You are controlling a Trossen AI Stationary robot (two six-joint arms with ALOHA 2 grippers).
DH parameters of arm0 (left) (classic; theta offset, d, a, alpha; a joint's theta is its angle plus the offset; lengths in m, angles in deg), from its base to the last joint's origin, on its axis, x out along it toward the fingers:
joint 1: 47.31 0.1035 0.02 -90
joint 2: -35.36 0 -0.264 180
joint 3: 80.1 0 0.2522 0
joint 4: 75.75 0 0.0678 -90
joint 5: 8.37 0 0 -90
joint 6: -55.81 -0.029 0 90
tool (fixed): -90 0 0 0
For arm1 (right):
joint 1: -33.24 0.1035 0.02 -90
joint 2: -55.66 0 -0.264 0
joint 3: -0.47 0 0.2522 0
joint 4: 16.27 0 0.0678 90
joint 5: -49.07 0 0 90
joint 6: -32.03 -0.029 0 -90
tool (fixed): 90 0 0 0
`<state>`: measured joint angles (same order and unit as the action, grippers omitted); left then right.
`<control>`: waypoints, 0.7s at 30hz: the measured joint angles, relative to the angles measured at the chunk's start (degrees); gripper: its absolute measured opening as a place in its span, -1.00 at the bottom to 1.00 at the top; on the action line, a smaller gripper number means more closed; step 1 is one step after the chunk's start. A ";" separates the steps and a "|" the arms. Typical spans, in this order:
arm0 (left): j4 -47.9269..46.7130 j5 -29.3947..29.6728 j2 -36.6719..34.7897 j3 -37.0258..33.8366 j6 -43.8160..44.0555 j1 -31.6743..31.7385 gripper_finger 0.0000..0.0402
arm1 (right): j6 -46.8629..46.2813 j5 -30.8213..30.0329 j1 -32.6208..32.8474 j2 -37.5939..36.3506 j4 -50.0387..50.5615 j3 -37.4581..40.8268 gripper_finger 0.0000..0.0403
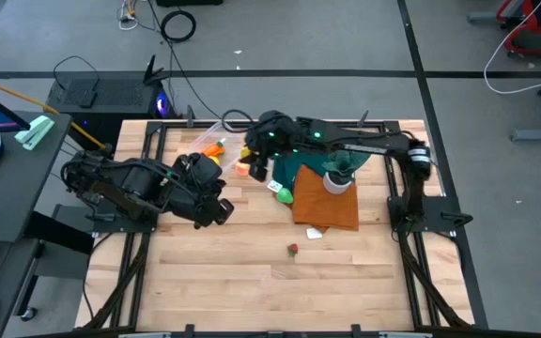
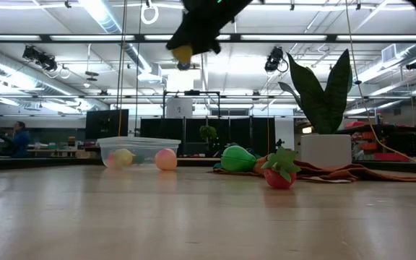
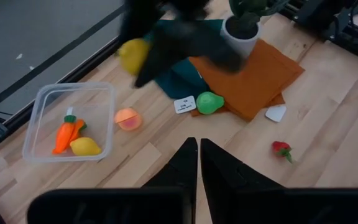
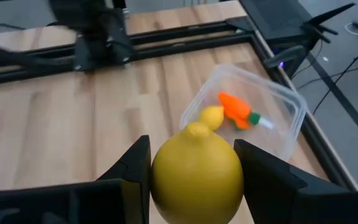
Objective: Pick and placing Produce into tupperware
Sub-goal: Put the lemon into the transparent container
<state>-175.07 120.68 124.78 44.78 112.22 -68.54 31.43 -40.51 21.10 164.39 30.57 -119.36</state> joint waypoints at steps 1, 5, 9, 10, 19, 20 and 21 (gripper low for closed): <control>0.03 0.05 -0.06 0.03 0.04 -0.05 -0.89 | 0.02 -0.02 -0.55 1.52 -0.22 -1.39 -0.31; 0.69 0.33 -0.36 0.03 0.03 -1.05 -0.94 | 0.02 -0.18 -3.00 7.26 -0.58 -6.50 -0.31; 1.38 0.82 -0.87 0.03 0.00 -1.42 -0.95 | 0.03 0.36 -4.88 12.25 -1.36 -10.58 -0.31; 1.78 1.14 -1.05 0.03 -0.02 -1.52 -0.94 | 0.03 0.42 -5.20 13.33 -1.18 -11.34 -0.31; 2.63 2.32 -1.42 0.05 -0.05 -1.53 -0.89 | 0.86 1.83 -6.93 20.67 -6.47 -15.92 -0.31; 2.64 2.31 -1.40 0.04 -0.05 -1.52 -0.90 | 0.76 1.93 -6.90 21.25 -7.55 -16.35 -0.31; 2.65 2.31 -1.41 0.05 -0.04 -1.51 -0.91 | 0.59 1.95 -6.89 21.66 -8.75 -16.49 -0.31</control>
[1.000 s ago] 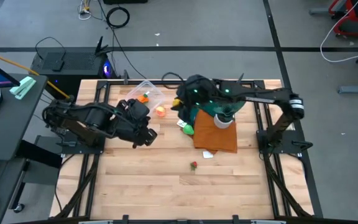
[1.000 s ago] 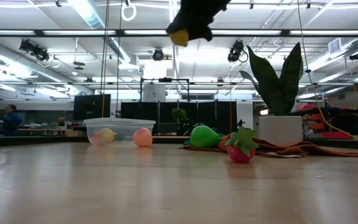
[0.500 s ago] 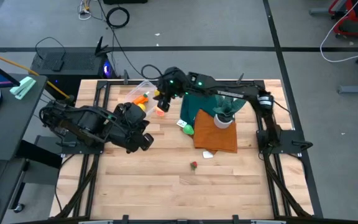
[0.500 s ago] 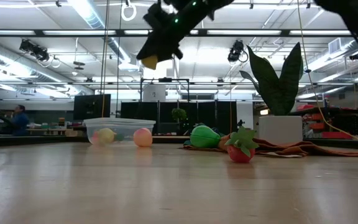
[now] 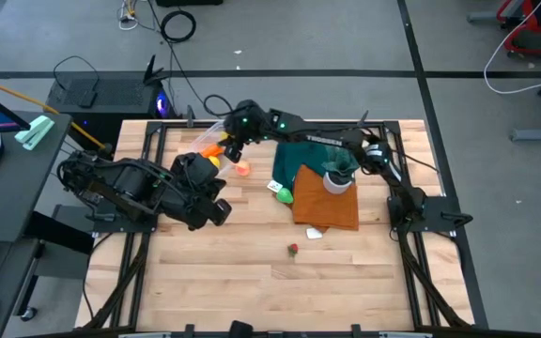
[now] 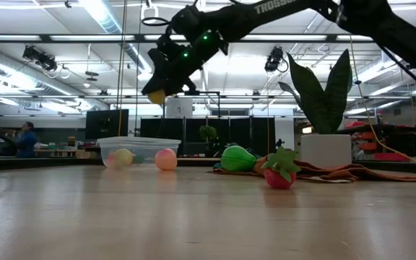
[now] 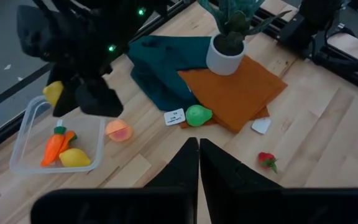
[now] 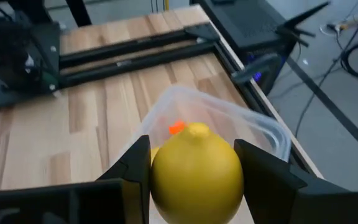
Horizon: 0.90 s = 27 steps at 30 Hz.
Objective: Pick and placing Produce into tupperware
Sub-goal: Put the lemon into the transparent container
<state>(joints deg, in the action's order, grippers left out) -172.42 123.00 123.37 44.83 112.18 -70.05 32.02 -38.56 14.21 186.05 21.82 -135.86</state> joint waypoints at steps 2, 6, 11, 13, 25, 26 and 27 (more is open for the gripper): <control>0.02 0.00 -0.01 0.00 0.01 0.00 -0.93 | -0.39 0.06 0.13 0.55 -2.38 -0.06 -0.31; 0.28 0.00 0.02 0.01 0.01 0.00 -0.95 | -0.77 0.05 0.54 2.30 -7.80 -0.13 -0.31; 1.21 -0.02 0.02 0.01 0.01 0.00 -0.90 | 0.24 -0.19 0.81 4.51 -13.04 -0.13 -0.31; 1.65 -0.02 0.02 -0.01 0.00 0.00 -0.88 | 0.82 -0.60 0.81 5.45 -13.18 -0.13 -0.31; 2.07 -0.04 0.06 -0.01 -0.19 0.00 -0.96 | 3.89 -1.06 0.96 7.78 -9.33 -0.11 -0.30; 2.07 -0.04 0.06 -0.01 -0.19 0.00 -0.95 | 4.48 -1.07 0.96 7.78 -8.67 -0.11 -0.30; 2.07 -0.04 0.06 -0.01 -0.31 0.00 -0.95 | 4.99 -1.07 0.94 7.78 -7.86 -0.11 -0.30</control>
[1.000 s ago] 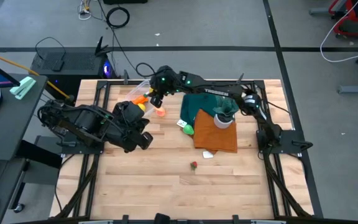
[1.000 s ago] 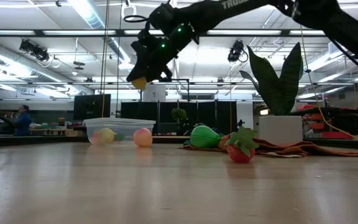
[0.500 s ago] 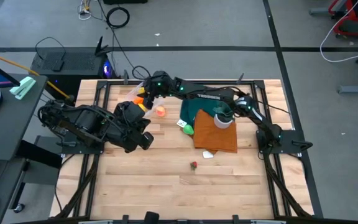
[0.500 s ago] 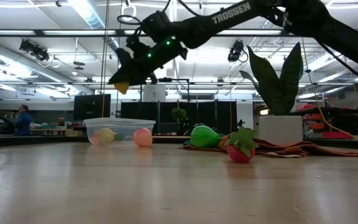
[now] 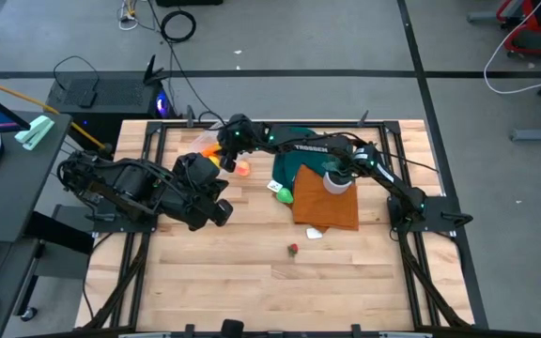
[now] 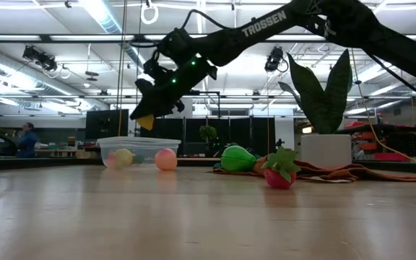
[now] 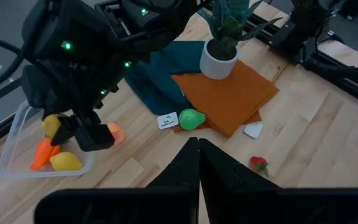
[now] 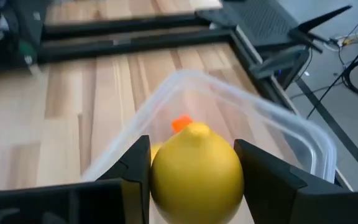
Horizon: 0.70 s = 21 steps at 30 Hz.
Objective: Pick and placing Produce into tupperware
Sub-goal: Put the lemon into the transparent container
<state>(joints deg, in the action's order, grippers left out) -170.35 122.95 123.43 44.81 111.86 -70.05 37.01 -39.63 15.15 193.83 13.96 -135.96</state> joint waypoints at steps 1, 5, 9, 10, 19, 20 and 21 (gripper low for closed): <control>0.02 0.00 0.00 0.00 -0.22 0.00 -0.93 | 0.44 -0.01 0.00 0.00 0.90 0.01 -0.30; 0.02 -0.01 0.00 0.00 -0.35 0.00 -0.88 | 2.37 -0.64 -0.04 0.00 3.23 0.02 -0.30; 0.04 -0.02 0.00 0.00 -0.33 0.00 -0.86 | 2.84 -1.14 -0.04 0.00 3.77 0.02 -0.30; 0.04 -0.02 0.00 0.00 -0.33 0.00 -0.86 | 2.85 -1.16 -0.06 0.00 3.64 0.02 -0.29; 0.07 -0.04 0.00 0.00 -0.31 0.00 -0.95 | 2.86 -1.19 -0.13 0.00 5.77 0.02 -0.11; 0.06 -0.04 0.00 0.00 -0.31 0.00 -0.95 | 2.86 -1.19 -0.13 0.00 6.05 0.02 -0.09; 0.06 -0.04 0.00 0.00 -0.31 0.00 -0.95 | 2.86 -1.19 -0.13 0.00 6.15 0.02 -0.08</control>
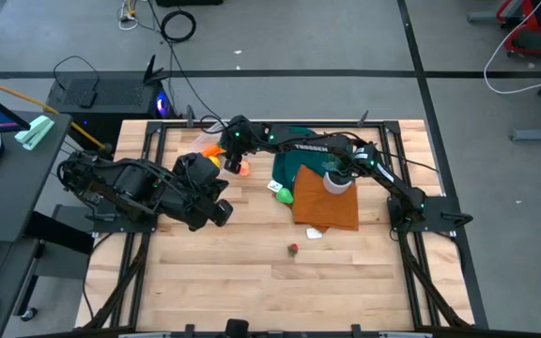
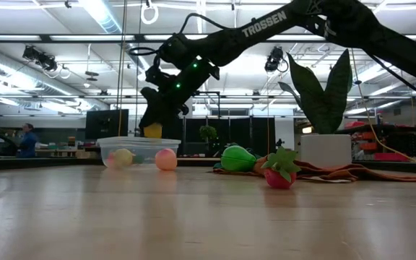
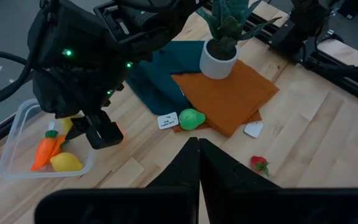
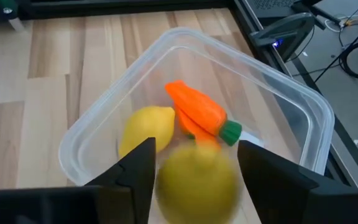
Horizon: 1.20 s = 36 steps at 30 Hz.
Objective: Pick and placing Produce into tupperware
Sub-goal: Put the lemon into the transparent container, then put the strawberry into the transparent container
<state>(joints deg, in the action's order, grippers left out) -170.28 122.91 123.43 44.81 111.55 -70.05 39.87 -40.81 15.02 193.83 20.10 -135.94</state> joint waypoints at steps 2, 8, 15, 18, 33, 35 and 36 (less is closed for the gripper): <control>0.00 0.00 0.00 0.00 -0.02 0.00 -0.95 | 0.00 0.00 0.00 0.00 0.12 0.00 -0.07; 0.05 -0.16 0.00 0.00 -0.55 -0.02 -0.87 | 0.00 -0.02 0.00 -0.02 0.47 0.00 -0.09; 0.05 -0.18 0.00 0.00 -0.93 -0.02 -0.91 | 0.61 -0.37 0.00 -1.28 1.14 0.09 -0.09; 0.05 -0.17 0.00 -0.02 -1.40 -0.02 -0.94 | 1.70 -0.46 -0.02 -3.59 2.54 0.07 -0.10; 0.20 0.04 0.02 -0.04 -2.47 0.00 -0.87 | 2.54 -0.45 0.87 -19.00 30.89 0.04 -0.11; 0.20 0.04 0.02 -0.04 -2.51 0.00 -0.88 | 2.47 -0.31 1.41 -20.66 35.67 0.04 -0.11; 0.20 0.04 0.02 -0.04 -2.58 0.00 -0.89 | 2.45 -0.29 1.72 -21.50 37.86 0.04 -0.11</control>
<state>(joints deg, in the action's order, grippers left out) -170.08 122.95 123.45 44.77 108.97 -70.05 42.32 -41.10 16.74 172.33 57.96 -135.90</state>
